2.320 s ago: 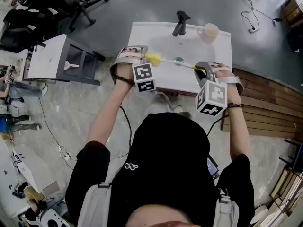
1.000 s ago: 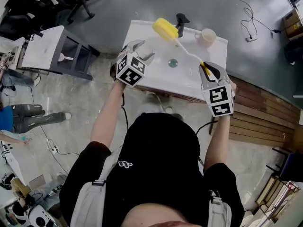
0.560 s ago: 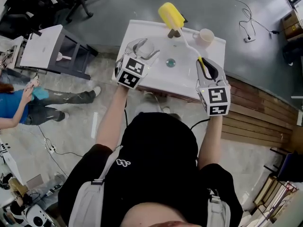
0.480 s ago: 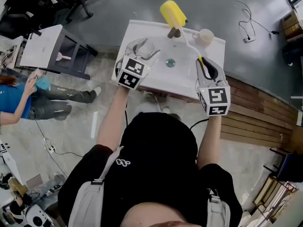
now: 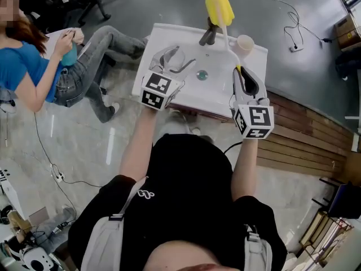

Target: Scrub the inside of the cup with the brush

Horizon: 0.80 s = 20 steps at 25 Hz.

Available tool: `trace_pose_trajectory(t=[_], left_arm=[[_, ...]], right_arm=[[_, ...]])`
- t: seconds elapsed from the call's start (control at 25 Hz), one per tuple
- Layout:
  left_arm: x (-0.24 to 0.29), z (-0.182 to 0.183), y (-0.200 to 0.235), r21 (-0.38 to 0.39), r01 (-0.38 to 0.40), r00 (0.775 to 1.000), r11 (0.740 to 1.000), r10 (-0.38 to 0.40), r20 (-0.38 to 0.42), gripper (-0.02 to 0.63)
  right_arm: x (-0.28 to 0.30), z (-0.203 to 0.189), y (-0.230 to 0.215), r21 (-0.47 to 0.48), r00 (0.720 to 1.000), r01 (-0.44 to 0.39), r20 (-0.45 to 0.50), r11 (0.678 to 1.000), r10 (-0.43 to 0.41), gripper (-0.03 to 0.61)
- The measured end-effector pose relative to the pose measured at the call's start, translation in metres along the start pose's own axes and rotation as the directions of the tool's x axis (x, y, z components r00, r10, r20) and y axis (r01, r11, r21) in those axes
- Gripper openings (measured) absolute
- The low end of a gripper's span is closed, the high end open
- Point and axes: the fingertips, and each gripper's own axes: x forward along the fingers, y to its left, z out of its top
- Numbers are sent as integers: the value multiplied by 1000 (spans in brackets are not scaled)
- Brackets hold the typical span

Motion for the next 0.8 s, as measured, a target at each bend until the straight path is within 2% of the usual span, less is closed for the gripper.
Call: trace_pose_trajectory(t=[0.4,0.8], left_arm=[[-3,18,-4,-58,-28,995,998,33,99,272],[0,21,-7,-73,-19,990,997,28,138,272]], right_arm=[[-2,9,-3,66,998,22,64,998,-27,50],[1,10,-7,104,995,36,94,994,-46,50]])
